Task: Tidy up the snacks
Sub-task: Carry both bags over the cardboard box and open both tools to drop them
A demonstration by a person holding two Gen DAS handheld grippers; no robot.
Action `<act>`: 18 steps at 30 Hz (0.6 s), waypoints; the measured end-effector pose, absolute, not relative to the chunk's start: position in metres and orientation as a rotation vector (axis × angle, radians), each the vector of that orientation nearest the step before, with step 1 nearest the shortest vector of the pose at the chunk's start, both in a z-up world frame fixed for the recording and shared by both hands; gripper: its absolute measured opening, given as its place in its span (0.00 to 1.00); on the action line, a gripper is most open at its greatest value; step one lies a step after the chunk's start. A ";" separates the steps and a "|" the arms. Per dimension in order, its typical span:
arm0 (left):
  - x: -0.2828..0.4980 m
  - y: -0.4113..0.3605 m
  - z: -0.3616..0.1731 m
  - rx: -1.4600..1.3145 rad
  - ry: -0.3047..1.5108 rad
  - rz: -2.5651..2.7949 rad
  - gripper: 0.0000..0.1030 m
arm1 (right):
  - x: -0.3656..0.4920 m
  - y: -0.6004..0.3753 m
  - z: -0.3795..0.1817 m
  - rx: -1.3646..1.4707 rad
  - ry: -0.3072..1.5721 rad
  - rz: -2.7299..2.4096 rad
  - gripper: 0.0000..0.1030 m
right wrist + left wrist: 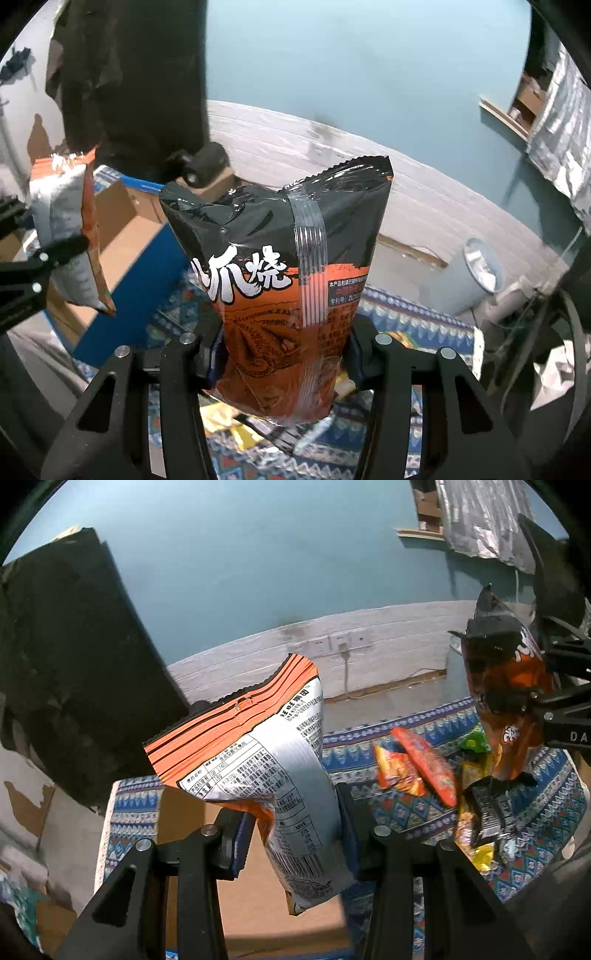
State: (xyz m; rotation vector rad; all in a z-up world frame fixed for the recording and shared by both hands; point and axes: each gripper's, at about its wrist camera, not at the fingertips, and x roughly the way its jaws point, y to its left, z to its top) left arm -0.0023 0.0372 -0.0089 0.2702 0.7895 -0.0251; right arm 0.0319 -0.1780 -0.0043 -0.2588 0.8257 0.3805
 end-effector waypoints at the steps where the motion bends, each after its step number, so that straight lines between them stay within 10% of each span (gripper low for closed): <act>1: -0.003 0.042 -0.010 0.268 0.788 -0.014 0.41 | 0.033 -0.170 -0.002 -0.262 0.822 0.393 0.48; 18: -0.011 0.130 -0.022 0.185 0.829 0.110 0.41 | 0.047 -0.060 0.004 -0.324 0.820 0.558 0.48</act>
